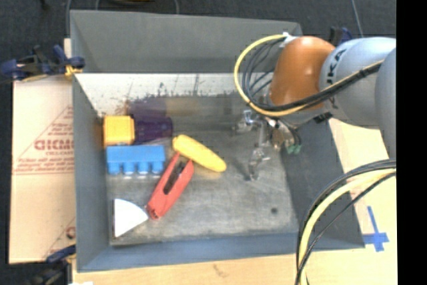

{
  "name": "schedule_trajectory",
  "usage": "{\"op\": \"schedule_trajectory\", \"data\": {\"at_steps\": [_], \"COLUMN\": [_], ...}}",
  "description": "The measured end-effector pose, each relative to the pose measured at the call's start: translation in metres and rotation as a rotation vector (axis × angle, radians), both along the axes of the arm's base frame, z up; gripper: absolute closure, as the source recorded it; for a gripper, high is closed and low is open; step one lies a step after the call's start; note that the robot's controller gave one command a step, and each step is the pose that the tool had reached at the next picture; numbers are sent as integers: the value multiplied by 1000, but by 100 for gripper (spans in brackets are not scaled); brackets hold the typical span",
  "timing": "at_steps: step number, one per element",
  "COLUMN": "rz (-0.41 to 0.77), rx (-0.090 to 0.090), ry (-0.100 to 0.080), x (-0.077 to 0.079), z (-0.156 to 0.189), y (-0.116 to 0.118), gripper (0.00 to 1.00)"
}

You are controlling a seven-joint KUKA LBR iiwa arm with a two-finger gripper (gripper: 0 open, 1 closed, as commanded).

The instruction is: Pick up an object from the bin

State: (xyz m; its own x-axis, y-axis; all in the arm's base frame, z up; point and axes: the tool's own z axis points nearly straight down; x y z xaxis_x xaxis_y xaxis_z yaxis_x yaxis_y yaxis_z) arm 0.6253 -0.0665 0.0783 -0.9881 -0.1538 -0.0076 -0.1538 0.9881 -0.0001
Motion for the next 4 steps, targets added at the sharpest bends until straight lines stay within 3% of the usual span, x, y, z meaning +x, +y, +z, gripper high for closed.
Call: {"op": "schedule_trajectory", "data": {"at_steps": [1, 2, 3, 4], "rz": [-90, -31, -101, -100], "rx": [-1, -1, 2, 1], "ry": [3, 2, -8, -8], "x": [1, -29, 5, 5], "z": [10, 0, -3, -3], "y": [27, 55, 117, 117], "gripper": [0, 0, 100, 100]}}
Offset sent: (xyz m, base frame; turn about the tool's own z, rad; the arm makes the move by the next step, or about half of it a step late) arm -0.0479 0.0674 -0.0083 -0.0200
